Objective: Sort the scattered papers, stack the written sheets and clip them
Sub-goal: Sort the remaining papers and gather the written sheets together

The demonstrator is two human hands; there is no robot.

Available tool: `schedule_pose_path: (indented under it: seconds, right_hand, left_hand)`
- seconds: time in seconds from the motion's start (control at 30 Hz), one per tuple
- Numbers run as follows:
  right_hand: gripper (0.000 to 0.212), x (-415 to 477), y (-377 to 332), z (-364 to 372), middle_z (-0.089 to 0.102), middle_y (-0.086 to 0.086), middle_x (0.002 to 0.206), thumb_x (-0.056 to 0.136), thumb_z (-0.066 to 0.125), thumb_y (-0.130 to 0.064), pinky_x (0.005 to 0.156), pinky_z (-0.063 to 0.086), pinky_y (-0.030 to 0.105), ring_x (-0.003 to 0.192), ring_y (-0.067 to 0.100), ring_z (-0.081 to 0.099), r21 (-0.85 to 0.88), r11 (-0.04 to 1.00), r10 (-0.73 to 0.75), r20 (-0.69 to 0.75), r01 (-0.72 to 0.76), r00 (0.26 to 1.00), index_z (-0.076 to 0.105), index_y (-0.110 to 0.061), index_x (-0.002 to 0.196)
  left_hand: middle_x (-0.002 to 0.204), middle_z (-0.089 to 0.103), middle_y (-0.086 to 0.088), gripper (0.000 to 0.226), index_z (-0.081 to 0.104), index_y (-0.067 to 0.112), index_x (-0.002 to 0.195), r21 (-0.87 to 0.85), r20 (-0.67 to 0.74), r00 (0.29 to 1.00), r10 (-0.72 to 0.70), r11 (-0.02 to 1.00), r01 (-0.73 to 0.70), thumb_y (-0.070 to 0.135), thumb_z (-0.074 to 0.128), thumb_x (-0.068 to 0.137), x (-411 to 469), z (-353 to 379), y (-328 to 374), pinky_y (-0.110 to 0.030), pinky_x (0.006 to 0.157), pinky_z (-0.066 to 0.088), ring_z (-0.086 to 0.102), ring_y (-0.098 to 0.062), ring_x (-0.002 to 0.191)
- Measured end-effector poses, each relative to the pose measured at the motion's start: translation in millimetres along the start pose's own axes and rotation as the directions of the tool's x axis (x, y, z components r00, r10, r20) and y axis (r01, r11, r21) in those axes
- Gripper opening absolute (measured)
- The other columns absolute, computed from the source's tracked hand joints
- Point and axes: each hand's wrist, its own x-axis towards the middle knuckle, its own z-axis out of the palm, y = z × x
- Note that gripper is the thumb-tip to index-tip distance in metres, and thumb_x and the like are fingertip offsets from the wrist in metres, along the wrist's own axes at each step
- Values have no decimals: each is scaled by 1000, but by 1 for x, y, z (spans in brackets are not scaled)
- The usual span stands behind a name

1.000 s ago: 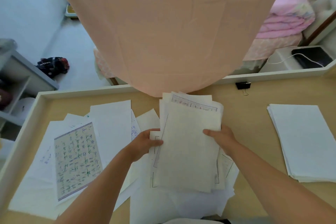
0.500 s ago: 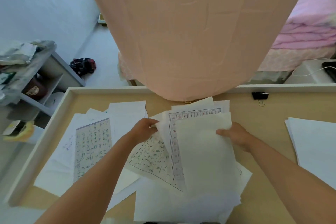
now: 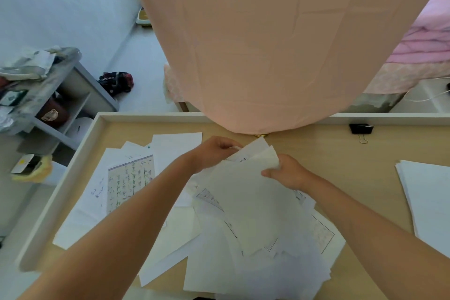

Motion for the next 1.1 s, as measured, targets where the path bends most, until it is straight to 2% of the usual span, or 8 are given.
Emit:
schedule_pose_path:
  seconds: [0.2, 0.37, 0.47, 0.6, 0.7, 0.83, 0.93, 1.1]
  right_hand:
    - [28, 8, 0, 6, 76, -2, 100, 82, 76, -7, 78, 60, 35, 87, 16, 74, 145, 989, 62, -141, -41, 988, 71, -20, 106]
    - [25, 9, 13, 0, 75, 4, 103, 82, 78, -9, 84, 59, 42, 92, 23, 73, 292, 945, 208, -192, -146, 959, 71, -16, 105]
    - [24, 7, 19, 4, 74, 5, 106, 83, 77, -7, 81, 57, 37, 94, 22, 72, 392, 905, 263, -213, -164, 941, 70, -18, 102]
    - [30, 1, 21, 11, 75, 6, 108, 82, 78, -8, 83, 57, 38, 98, 24, 72, 463, 879, 264, -270, -115, 926, 70, -14, 110]
    - [36, -7, 27, 11, 75, 3, 107, 80, 80, -13, 88, 57, 42, 98, 22, 72, 423, 898, 274, -319, -122, 907, 69, -15, 114]
    - [36, -19, 33, 15, 73, -4, 108, 82, 78, -11, 82, 57, 34, 98, 15, 70, 299, 938, 268, -302, -176, 915, 65, -24, 114]
    - [44, -24, 37, 22, 69, -3, 113, 83, 74, -3, 91, 55, 39, 104, 18, 66, 202, 948, 289, -218, -246, 932, 58, -26, 117]
    - [40, -35, 44, 18, 72, 4, 113, 84, 67, 7, 86, 55, 33, 102, 20, 68, 252, 943, 285, -273, -217, 919, 63, -14, 119]
  left_hand:
    - [116, 69, 7, 36, 60, 34, 126, -155, -102, 990, -96, 985, 79, 52, 48, 98, -17, -33, -30, -24, 79, 50, 66, -11, 101]
    - [115, 69, 1, 47, 54, 25, 130, -93, -6, 939, -345, 935, 343, 36, 72, 88, -24, -43, -106, -40, 96, 50, 67, -19, 103]
    - [114, 71, -3, 43, 59, 18, 129, -365, -29, 961, -276, 898, 247, 23, 72, 89, -24, -19, -124, -45, 103, 49, 65, -24, 108]
    - [121, 70, -9, 43, 59, 14, 129, -694, -28, 985, -172, 712, 105, 8, 69, 88, -12, 13, -131, -48, 99, 52, 64, -34, 114]
    - [118, 70, -16, 36, 63, 9, 124, -843, -157, 939, -306, 537, 34, 7, 69, 88, -2, 23, -129, -52, 98, 52, 67, -37, 108]
    - [110, 74, -3, 44, 68, 22, 113, -793, -216, 871, -441, 600, 107, 28, 86, 73, 10, 34, -124, -51, 96, 53, 69, -27, 104]
    - [116, 71, 1, 48, 68, 27, 112, -745, -185, 899, -398, 653, 136, 45, 85, 70, 18, 41, -114, -46, 98, 53, 66, -23, 108]
    - [139, 49, 2, 92, 38, 24, 146, -647, -227, 924, -308, 757, 93, 48, 84, 71, 17, 50, -117, -42, 108, 43, 52, -22, 124]
